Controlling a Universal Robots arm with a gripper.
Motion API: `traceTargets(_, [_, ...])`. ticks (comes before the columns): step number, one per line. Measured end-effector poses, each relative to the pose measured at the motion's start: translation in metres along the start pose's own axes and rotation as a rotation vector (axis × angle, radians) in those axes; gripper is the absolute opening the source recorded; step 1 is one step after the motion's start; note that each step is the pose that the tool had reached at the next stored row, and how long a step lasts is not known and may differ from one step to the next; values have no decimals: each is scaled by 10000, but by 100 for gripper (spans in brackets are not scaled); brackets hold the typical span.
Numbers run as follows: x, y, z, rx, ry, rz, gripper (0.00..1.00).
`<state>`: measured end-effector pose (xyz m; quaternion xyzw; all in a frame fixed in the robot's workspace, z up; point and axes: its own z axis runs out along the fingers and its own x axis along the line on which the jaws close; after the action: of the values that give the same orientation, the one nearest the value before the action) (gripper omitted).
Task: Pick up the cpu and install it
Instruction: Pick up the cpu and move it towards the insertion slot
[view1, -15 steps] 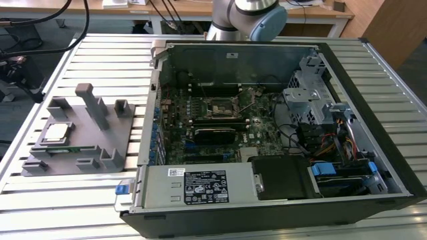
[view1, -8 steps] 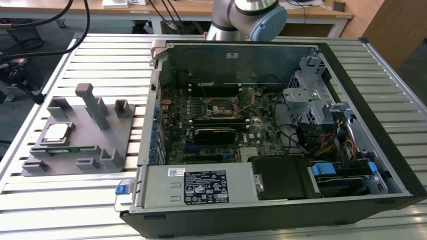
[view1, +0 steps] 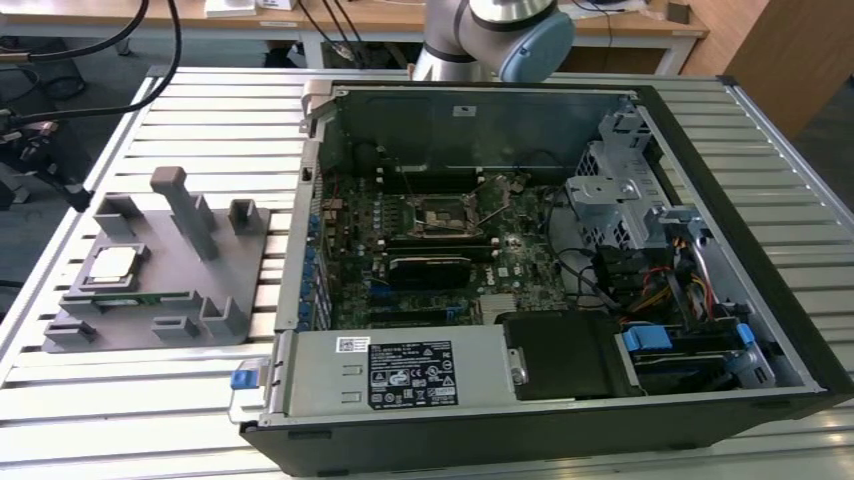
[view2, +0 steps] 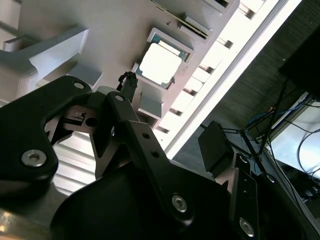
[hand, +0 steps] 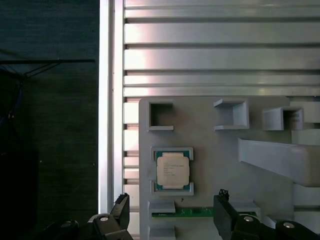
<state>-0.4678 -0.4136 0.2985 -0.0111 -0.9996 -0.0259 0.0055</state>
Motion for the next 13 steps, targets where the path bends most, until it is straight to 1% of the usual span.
traceTargets(13, [-1, -3, 48, 0, -1, -1, 76])
